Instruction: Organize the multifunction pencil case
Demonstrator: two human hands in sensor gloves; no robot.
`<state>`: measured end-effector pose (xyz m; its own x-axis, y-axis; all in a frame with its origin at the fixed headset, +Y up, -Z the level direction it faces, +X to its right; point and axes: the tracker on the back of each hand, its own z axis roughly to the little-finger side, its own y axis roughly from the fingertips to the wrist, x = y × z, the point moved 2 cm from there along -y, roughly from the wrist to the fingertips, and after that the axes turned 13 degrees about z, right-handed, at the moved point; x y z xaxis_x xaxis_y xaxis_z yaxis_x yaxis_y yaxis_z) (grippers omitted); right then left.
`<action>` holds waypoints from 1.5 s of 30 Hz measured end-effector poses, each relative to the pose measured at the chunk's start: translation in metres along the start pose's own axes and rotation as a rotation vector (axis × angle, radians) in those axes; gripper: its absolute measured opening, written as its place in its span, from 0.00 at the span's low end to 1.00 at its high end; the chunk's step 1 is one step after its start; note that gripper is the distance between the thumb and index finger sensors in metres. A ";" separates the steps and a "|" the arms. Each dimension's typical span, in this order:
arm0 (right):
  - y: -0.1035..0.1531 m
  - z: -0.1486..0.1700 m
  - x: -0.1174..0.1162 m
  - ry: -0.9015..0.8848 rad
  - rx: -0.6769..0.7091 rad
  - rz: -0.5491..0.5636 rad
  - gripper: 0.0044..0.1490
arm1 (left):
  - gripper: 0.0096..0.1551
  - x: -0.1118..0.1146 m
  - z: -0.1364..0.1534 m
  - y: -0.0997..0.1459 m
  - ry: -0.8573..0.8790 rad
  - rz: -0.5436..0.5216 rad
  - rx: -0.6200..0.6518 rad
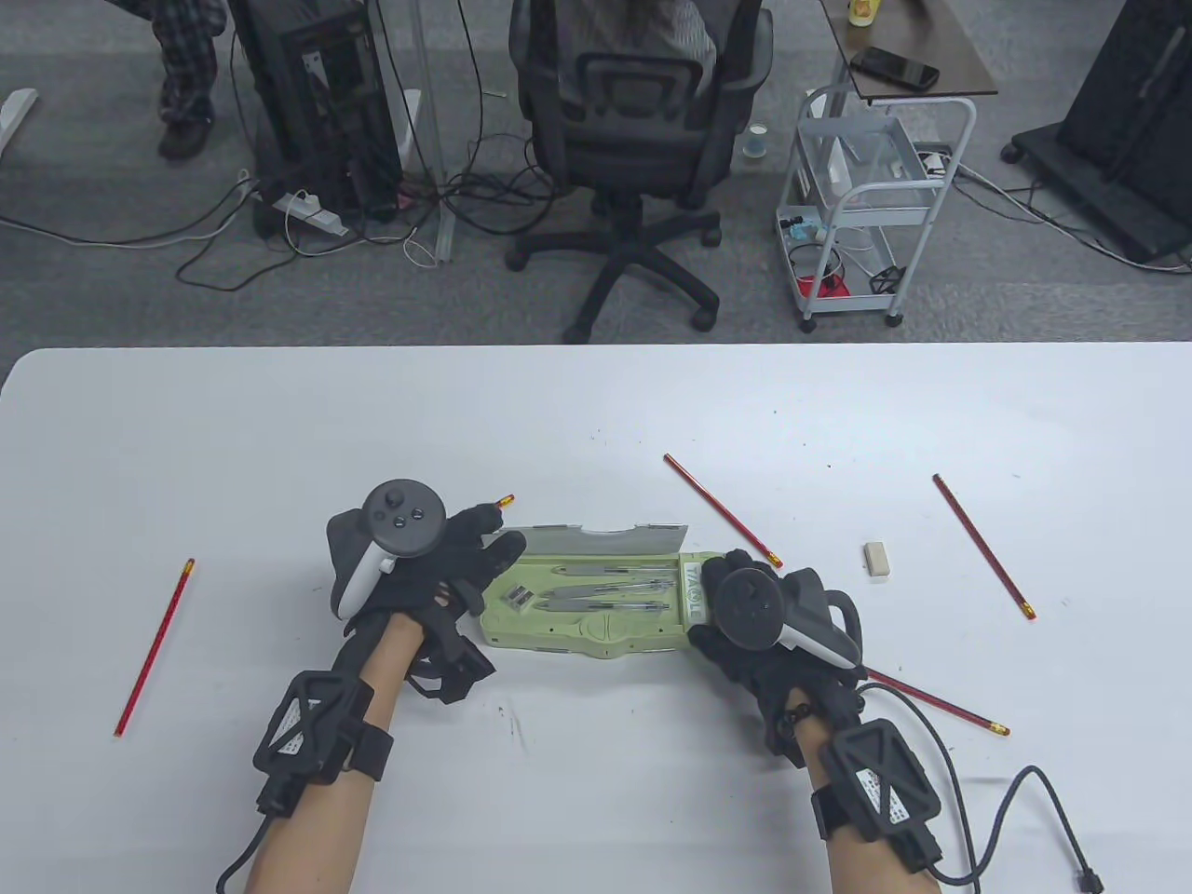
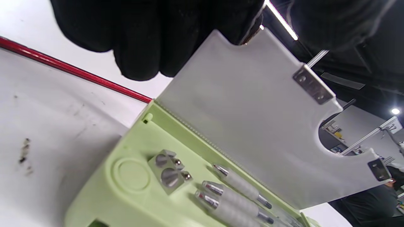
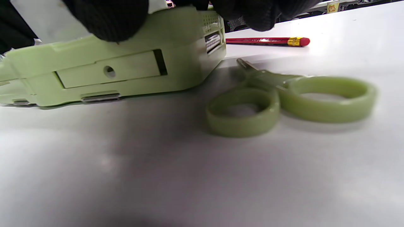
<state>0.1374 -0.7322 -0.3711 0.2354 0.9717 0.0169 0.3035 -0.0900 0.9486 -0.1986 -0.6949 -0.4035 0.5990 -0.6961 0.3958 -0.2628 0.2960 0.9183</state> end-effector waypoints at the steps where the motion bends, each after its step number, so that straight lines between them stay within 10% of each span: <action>1: 0.000 0.000 0.000 0.000 0.000 0.001 0.52 | 0.46 0.002 0.002 0.001 0.009 -0.005 0.009; 9: 0.000 -0.001 0.000 0.005 0.002 0.007 0.52 | 0.39 0.015 0.011 0.009 -0.018 -0.015 0.031; 18: 0.000 0.000 0.000 -0.010 0.004 -0.012 0.51 | 0.31 0.048 0.013 0.007 -0.448 0.039 0.018; 45: -0.043 -0.053 -0.005 -0.184 -0.379 -0.271 0.75 | 0.40 0.054 0.024 0.006 -0.389 0.076 0.036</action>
<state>0.0739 -0.7217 -0.3954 0.3635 0.8916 -0.2698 0.0273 0.2793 0.9598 -0.1860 -0.7469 -0.3767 0.2474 -0.8711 0.4242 -0.3259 0.3375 0.8831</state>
